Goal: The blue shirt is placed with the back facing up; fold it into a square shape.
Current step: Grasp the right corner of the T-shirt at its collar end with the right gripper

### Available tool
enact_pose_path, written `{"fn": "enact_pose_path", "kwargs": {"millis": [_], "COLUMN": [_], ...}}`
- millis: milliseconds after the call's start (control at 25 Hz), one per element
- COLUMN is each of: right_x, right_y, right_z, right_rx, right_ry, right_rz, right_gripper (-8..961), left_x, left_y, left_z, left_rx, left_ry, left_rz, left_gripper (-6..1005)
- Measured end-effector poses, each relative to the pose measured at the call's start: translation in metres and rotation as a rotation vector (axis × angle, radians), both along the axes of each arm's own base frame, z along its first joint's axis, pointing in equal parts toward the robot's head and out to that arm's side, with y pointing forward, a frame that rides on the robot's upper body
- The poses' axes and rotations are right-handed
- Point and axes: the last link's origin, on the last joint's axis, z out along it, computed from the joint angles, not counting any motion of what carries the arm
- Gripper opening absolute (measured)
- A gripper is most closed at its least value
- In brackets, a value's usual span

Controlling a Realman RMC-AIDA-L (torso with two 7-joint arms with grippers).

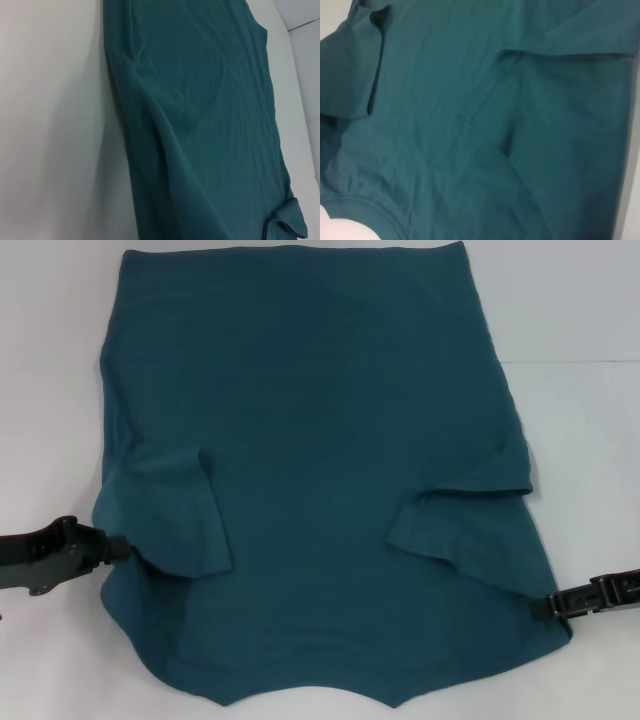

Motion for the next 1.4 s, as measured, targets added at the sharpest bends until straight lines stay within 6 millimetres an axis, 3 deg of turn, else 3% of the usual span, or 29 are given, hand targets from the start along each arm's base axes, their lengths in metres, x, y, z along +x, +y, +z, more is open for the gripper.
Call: {"fn": "enact_pose_path", "kwargs": {"millis": [1000,1400], "right_x": [-0.028,-0.019], "right_y": [0.008,0.009], "right_z": [-0.022,-0.011], "right_rx": [-0.064,-0.037], "right_ry": [0.027,0.011], "right_rz": [0.044,-0.022], "right_gripper": [740,734], "left_x": [-0.001,-0.001], "left_y": [0.002,0.002], "left_z": [-0.001,0.0], "left_rx": [0.006,0.008], "left_ry": [-0.001,-0.001], "left_rz": [0.004,0.005], "left_gripper": [33,33]}}
